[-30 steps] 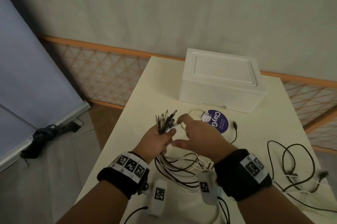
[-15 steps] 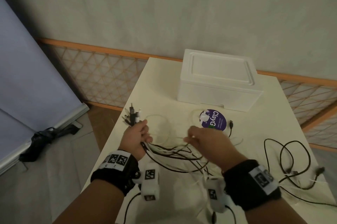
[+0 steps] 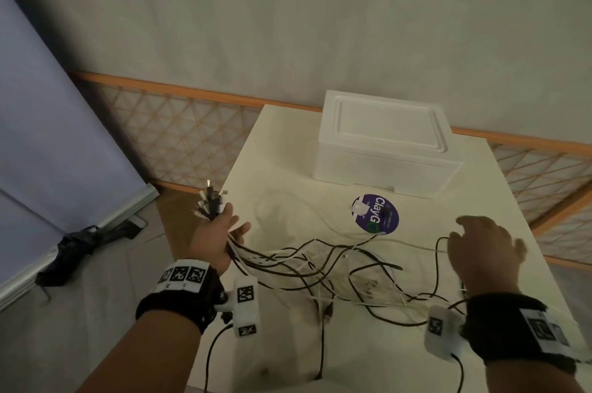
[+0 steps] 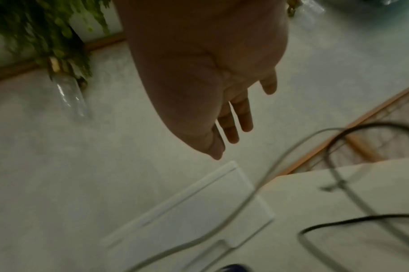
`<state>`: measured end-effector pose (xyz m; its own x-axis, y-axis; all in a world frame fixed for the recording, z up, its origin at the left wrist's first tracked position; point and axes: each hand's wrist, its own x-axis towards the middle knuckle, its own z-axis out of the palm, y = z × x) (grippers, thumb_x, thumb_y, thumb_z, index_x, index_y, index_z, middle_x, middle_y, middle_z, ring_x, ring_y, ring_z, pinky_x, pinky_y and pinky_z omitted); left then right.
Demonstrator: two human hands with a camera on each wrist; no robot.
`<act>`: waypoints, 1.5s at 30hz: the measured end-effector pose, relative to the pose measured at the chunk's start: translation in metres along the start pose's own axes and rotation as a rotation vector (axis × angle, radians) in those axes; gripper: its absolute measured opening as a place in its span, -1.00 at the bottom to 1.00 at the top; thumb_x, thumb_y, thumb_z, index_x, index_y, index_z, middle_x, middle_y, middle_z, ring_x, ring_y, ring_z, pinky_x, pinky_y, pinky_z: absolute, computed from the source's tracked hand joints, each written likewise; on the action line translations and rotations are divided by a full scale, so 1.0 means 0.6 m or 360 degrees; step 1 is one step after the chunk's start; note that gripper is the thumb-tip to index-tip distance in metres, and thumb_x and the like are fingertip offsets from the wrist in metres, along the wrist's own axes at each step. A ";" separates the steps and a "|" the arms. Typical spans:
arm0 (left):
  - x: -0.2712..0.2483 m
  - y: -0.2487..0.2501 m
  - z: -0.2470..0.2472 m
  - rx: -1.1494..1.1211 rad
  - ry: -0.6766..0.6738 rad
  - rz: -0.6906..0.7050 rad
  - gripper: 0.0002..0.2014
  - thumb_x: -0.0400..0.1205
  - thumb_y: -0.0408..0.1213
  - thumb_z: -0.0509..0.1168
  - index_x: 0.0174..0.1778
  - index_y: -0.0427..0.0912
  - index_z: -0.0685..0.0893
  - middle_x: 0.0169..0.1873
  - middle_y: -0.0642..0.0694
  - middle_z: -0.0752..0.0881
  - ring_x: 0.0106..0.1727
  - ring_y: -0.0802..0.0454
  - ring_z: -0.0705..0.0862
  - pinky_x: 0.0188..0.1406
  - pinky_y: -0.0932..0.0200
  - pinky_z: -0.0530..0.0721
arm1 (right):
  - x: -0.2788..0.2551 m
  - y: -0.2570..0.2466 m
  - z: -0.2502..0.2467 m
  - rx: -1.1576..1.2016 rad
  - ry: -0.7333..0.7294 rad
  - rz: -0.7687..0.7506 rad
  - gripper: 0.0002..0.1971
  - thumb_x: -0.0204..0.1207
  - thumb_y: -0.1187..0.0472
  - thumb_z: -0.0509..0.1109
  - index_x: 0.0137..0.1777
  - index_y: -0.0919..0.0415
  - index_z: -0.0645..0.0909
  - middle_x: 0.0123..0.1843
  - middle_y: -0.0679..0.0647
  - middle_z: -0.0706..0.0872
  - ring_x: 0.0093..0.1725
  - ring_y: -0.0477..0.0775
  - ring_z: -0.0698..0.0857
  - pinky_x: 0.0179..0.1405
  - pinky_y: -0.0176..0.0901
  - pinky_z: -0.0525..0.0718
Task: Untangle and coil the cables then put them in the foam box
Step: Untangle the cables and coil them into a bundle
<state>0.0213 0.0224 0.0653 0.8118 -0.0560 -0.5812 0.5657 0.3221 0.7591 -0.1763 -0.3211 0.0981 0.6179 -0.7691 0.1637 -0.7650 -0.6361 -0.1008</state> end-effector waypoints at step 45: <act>-0.137 -0.036 0.094 0.0974 -0.0880 0.0802 -0.67 0.28 0.19 0.08 -0.08 0.21 0.40 -0.19 0.28 0.55 -0.13 0.55 0.60 -0.12 0.60 0.48 | -0.113 -0.325 -0.074 0.1320 -0.0543 -0.1655 -0.22 0.47 -0.45 0.02 0.51 0.07 0.45 0.49 -0.03 0.52 0.49 -0.24 0.38 0.40 -0.57 0.21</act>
<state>-0.0495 -0.0330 0.1134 0.8448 -0.5333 -0.0442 -0.0172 -0.1096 0.9938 -0.0772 -0.1423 0.1503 0.9402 0.1805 0.2890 0.3314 -0.6815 -0.6524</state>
